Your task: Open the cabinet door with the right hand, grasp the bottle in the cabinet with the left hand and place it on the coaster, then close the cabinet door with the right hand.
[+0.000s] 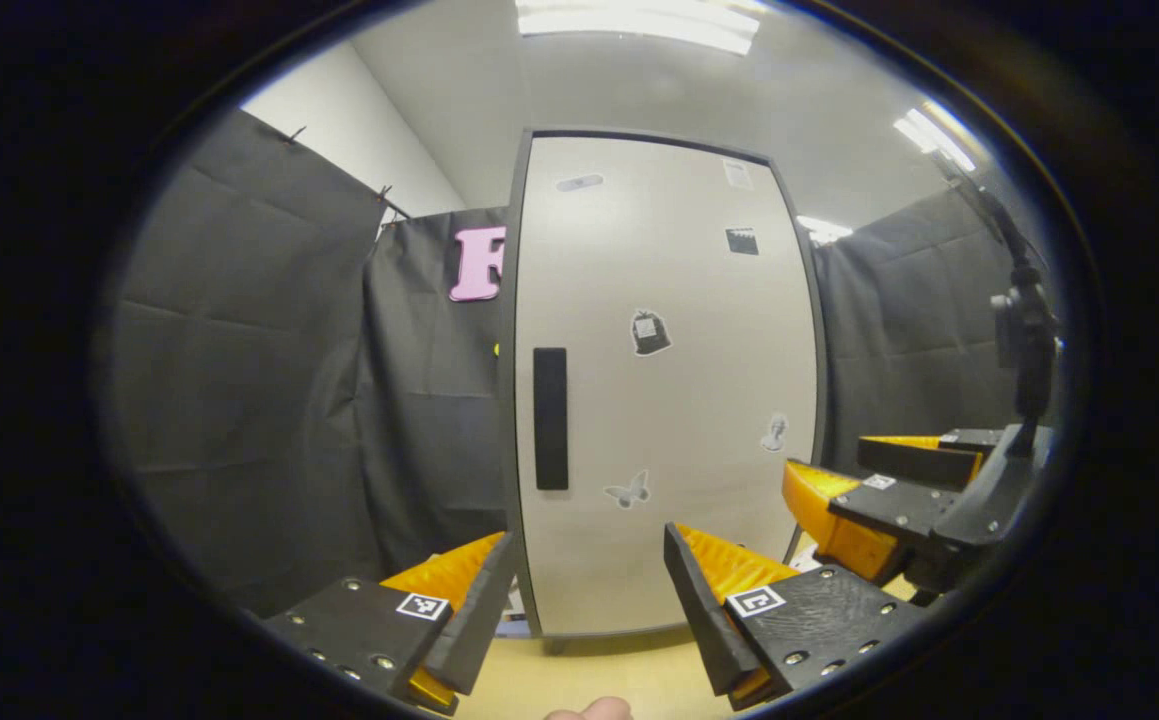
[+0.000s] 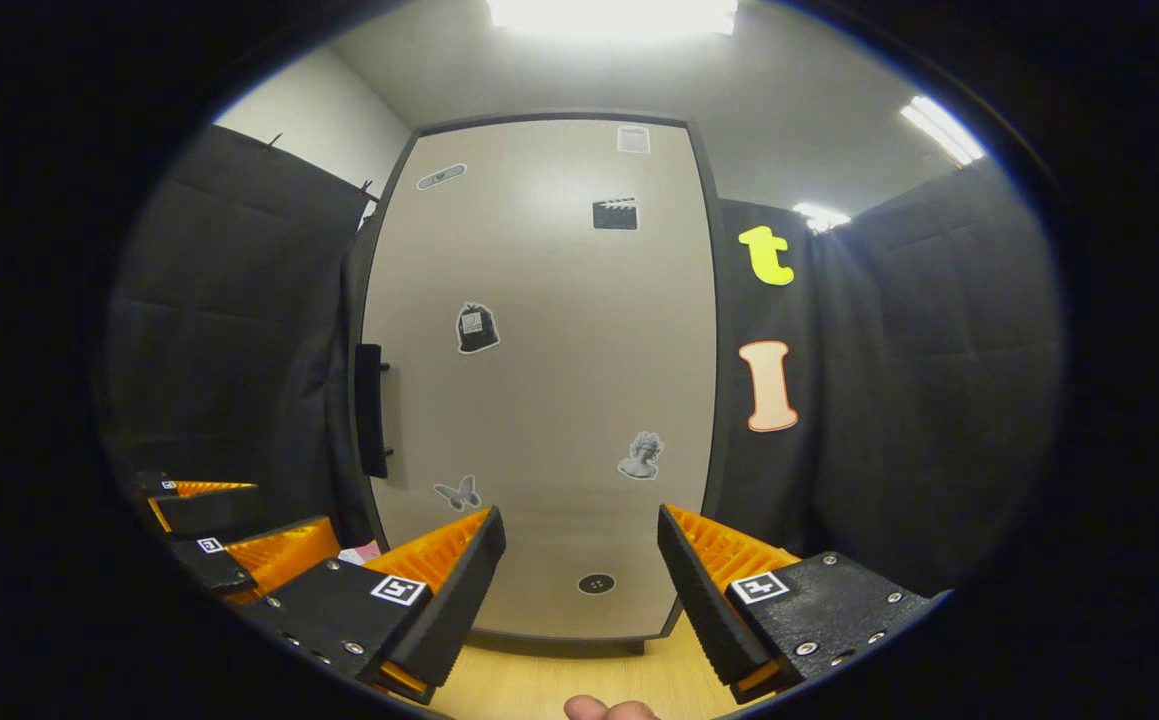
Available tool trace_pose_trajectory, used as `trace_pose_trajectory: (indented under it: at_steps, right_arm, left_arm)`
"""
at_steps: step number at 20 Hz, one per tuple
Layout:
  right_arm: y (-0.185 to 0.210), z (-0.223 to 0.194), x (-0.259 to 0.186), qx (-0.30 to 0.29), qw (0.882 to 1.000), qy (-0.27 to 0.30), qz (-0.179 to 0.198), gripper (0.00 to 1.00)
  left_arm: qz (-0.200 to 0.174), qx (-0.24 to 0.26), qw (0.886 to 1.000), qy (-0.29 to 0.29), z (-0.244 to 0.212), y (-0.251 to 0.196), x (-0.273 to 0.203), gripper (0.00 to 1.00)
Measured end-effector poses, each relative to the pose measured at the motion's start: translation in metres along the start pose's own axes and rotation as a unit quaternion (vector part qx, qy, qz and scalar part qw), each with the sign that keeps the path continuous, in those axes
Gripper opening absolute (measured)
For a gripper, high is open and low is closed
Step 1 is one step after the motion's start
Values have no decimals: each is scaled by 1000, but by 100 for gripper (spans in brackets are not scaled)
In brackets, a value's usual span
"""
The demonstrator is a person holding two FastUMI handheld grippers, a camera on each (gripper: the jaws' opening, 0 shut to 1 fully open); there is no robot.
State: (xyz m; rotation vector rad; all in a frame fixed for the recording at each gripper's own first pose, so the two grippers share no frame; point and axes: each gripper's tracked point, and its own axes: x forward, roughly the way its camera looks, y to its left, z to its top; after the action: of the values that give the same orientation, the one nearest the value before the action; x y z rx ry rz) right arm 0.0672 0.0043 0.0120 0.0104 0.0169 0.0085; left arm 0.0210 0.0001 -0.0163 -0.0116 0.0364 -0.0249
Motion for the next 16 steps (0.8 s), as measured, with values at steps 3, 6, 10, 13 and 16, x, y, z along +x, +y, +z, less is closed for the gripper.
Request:
trace_pose_trajectory:
  at_steps: [3,6,10,13,16]
  right_arm:
    - [15,11,15,-2,1000,-13,16,95]
    - [37,20,27,-4,999,-23,35,94]
    - [78,25,45,-2,997,-23,69,94]
    - [114,26,55,-1,995,-23,96,95]
    - [151,23,67,0,992,-16,124,95]
  left_arm:
    - [1,-3,1000,-4,-5,13,-18,85]
    - [19,-1,1000,-2,-14,37,-41,85]
    - [57,4,998,11,-29,77,-74,85]
    - [84,3,996,26,-45,103,-98,85]
    - [107,-2,993,40,-59,124,-120,85]
